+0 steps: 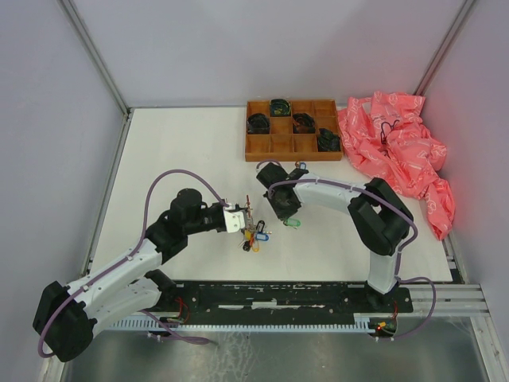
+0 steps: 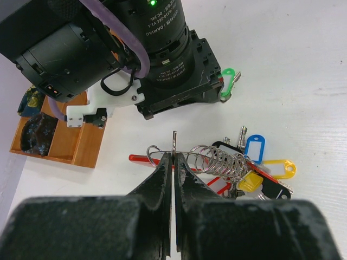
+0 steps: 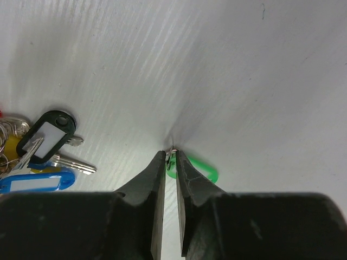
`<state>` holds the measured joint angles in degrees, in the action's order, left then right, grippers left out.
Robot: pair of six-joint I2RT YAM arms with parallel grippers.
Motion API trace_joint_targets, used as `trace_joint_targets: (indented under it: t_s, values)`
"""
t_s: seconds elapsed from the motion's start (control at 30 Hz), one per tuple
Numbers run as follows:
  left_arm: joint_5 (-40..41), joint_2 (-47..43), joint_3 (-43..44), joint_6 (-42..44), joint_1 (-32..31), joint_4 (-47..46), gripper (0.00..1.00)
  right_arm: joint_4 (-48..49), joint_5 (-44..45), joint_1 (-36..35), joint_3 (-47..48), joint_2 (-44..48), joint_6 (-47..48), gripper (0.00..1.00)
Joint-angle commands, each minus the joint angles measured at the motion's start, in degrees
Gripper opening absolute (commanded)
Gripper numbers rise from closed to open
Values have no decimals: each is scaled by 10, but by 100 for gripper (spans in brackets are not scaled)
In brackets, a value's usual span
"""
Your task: Put the keys on the keyring
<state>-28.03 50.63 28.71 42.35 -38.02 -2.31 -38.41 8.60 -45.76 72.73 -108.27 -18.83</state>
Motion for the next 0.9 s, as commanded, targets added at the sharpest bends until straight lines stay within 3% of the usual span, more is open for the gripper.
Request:
trace_joint_targets:
  t_s: [0.0,0.37,0.57,0.73,0.87]
  values:
    - [-9,-1,18,-4,-2,-25,3,2,3,-2,-7,33,-11,21]
    - [-10,0,18,-4,-3,-25,3,6,4,-2,-19,30,-12,19]
    - [-10,1,18,-4,-2,-25,3,9,7,-2,-20,26,-12,12]
    - [-10,1,18,-4,-3,-24,3,10,18,-2,-27,42,-4,1]
    - [-11,0,18,-4,-2,-24,3,14,16,-2,-35,75,22,1]
